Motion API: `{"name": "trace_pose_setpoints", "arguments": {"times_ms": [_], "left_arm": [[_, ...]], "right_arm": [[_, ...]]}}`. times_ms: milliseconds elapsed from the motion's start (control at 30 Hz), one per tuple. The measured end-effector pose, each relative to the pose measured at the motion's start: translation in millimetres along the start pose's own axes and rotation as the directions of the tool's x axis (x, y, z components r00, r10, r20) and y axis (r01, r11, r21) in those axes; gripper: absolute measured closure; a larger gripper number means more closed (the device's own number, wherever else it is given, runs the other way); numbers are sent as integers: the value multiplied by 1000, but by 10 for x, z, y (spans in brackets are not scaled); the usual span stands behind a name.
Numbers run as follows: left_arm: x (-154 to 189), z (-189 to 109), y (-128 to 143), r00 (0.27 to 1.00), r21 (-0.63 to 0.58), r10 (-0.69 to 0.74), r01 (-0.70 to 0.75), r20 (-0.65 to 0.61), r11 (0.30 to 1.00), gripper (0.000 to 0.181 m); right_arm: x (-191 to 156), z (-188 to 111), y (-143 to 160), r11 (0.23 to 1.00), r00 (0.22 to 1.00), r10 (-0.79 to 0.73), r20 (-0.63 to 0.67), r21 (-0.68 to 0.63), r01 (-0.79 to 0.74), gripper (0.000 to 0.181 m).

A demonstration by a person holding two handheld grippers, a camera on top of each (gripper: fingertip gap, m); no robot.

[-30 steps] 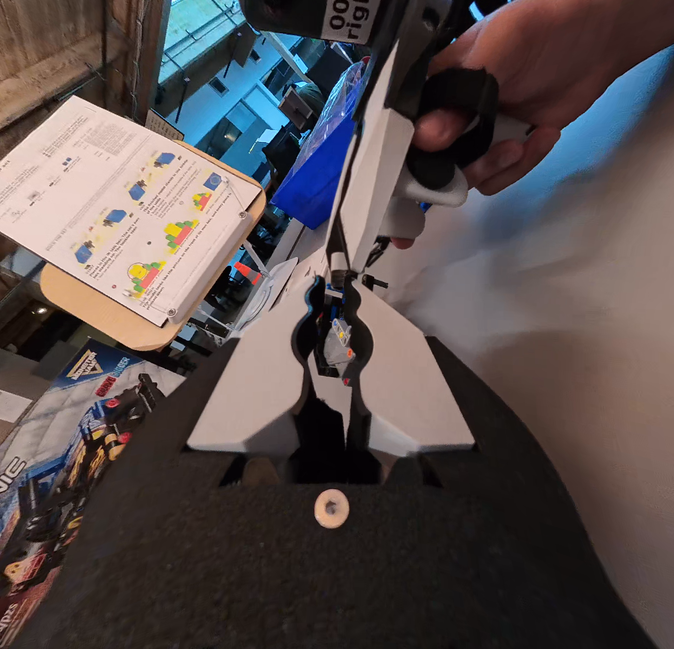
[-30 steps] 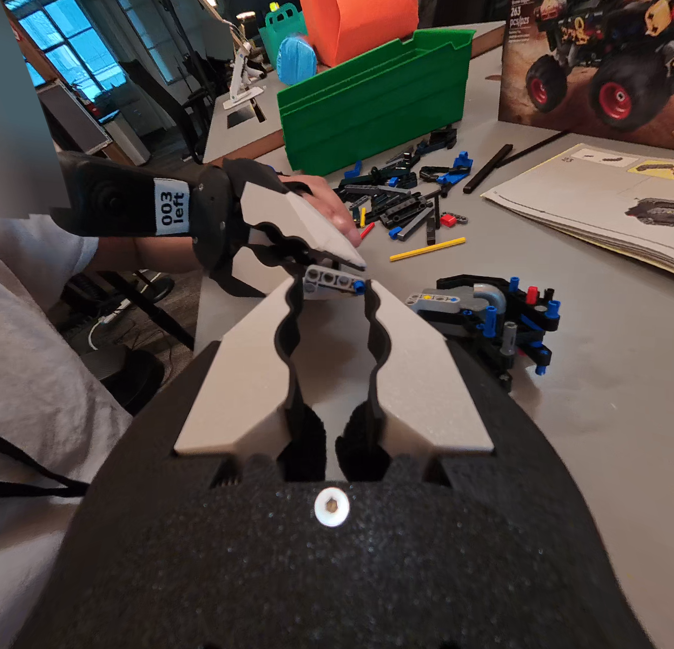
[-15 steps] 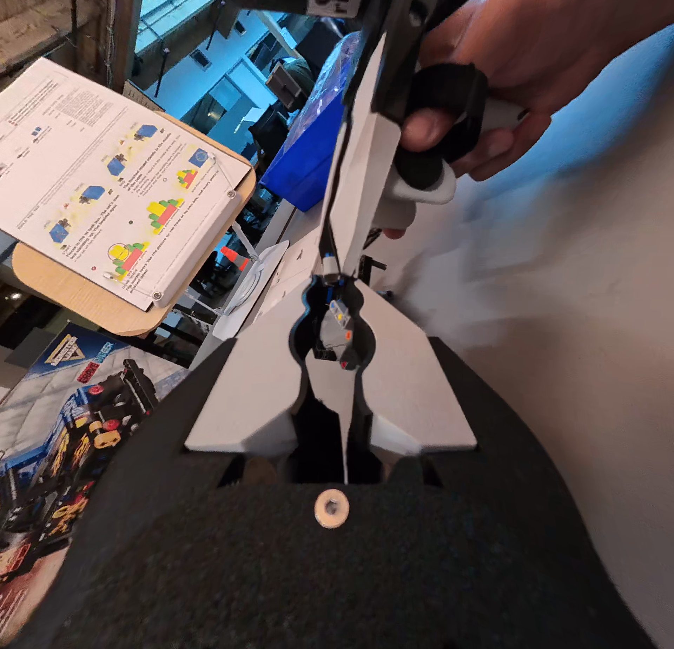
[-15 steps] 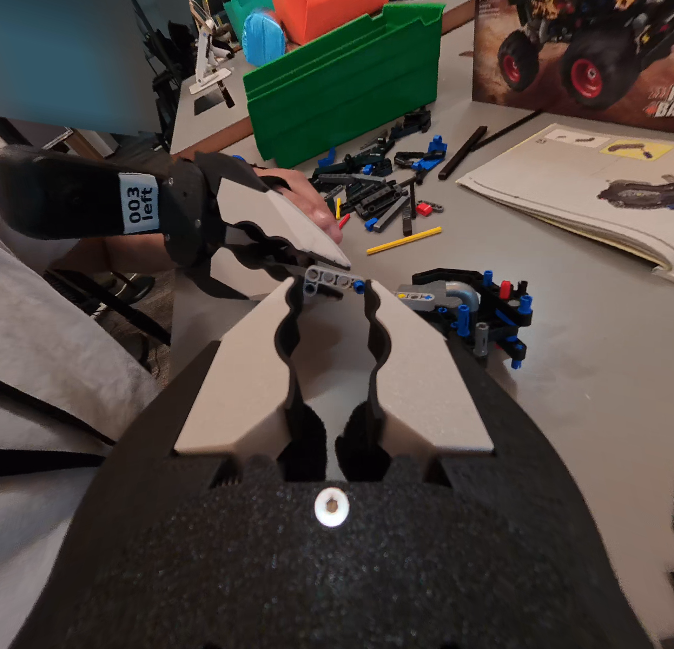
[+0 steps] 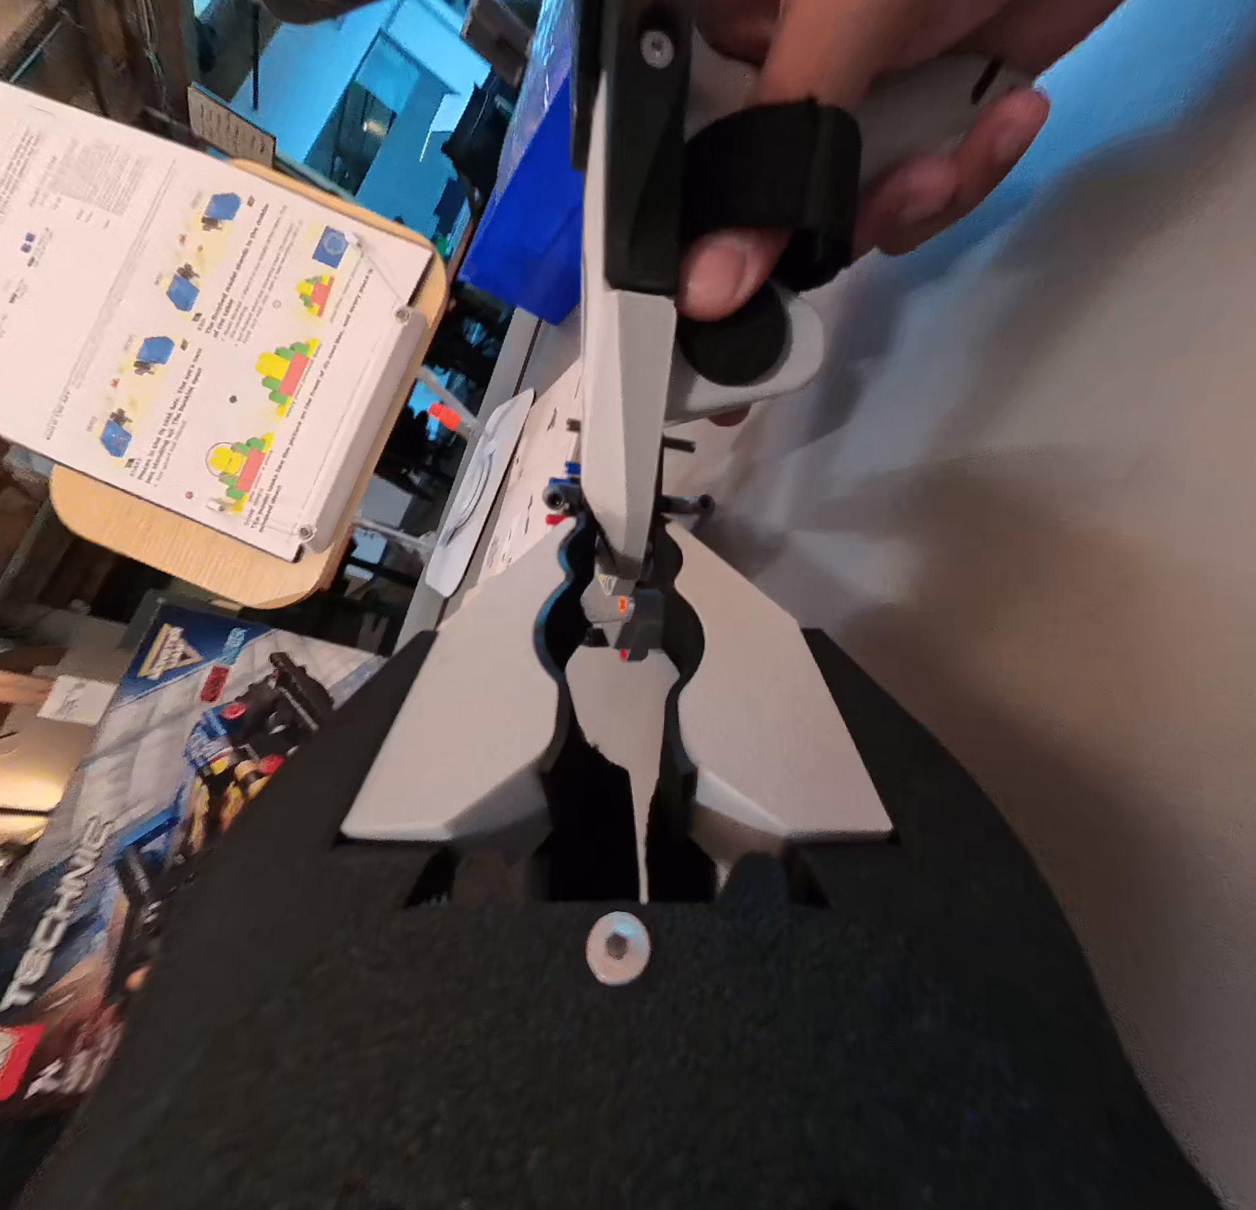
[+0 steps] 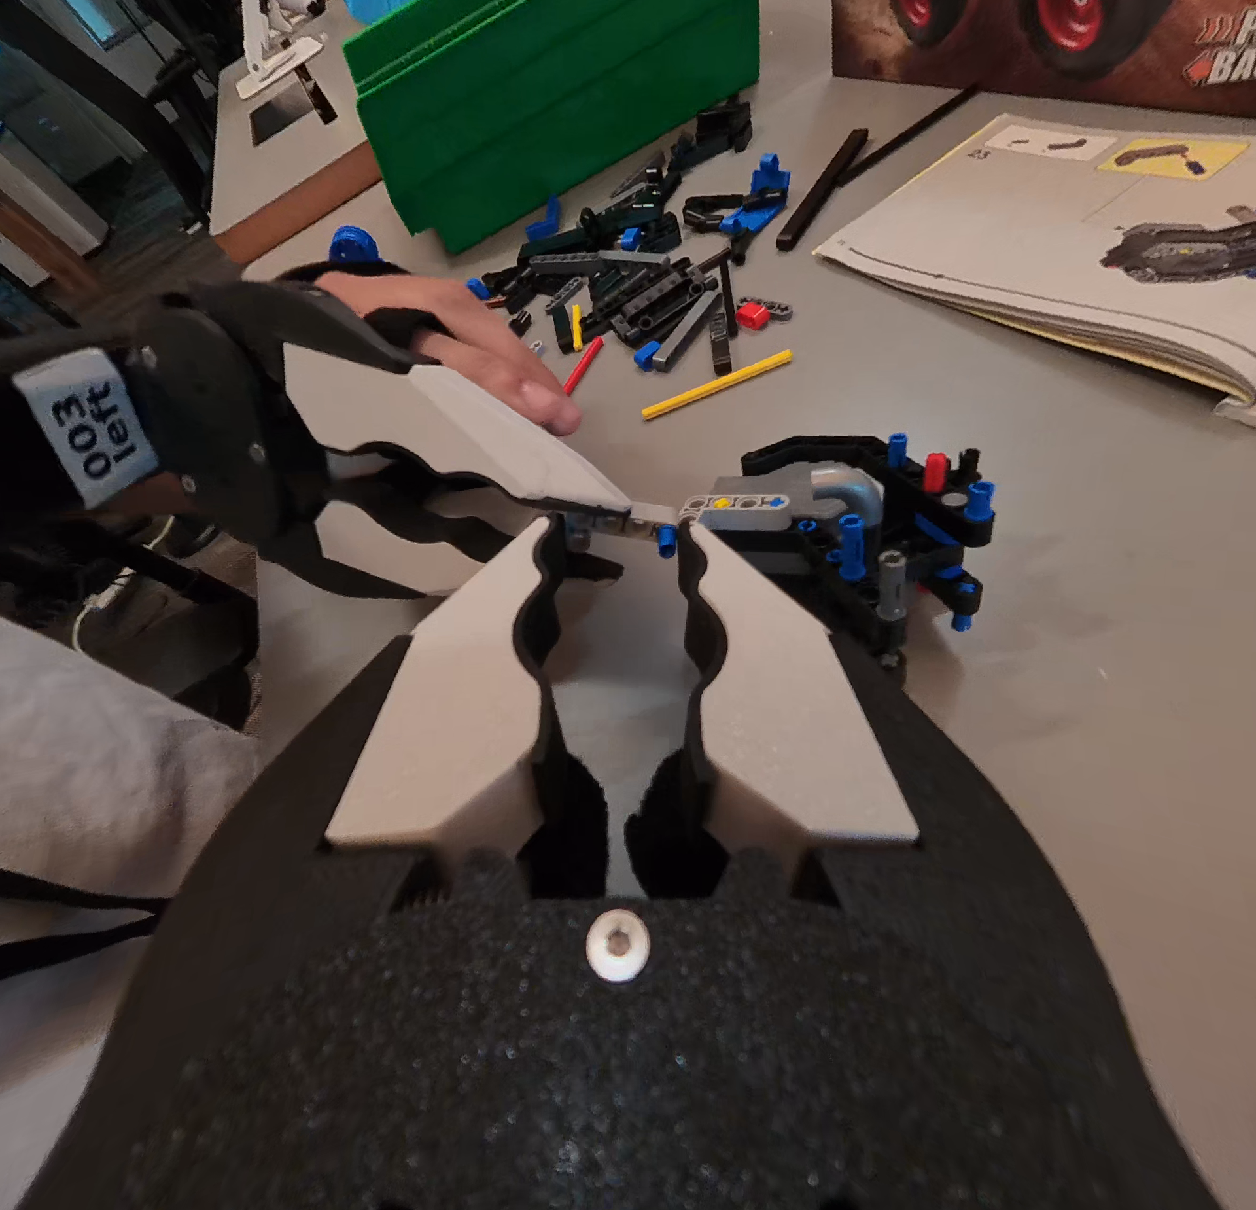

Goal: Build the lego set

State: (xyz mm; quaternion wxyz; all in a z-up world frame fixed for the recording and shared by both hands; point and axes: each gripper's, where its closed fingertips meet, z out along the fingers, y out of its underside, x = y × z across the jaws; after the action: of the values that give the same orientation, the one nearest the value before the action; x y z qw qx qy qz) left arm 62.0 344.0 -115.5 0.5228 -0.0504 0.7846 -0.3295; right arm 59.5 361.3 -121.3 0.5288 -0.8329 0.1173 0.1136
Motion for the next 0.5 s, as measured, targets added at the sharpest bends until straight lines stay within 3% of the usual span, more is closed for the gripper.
{"name": "trace_pose_setpoints", "arguments": {"times_ms": [167, 333, 500], "left_arm": [[112, -89, 45, 1000, -128, 10, -11, -7, 992, 166], [238, -247, 59, 995, -179, -98, 94, -14, 979, 166], [446, -325, 49, 947, -203, -310, 289, -83, 936, 167]], "right_arm": [[-118, 34, 137, 996, 999, 23, 44, -93, -18, 149], [-284, 42, 214, 990, 995, 47, 92, -134, -35, 149], [-408, 37, 336, 983, 991, 46, 126, -184, -22, 143]]}}
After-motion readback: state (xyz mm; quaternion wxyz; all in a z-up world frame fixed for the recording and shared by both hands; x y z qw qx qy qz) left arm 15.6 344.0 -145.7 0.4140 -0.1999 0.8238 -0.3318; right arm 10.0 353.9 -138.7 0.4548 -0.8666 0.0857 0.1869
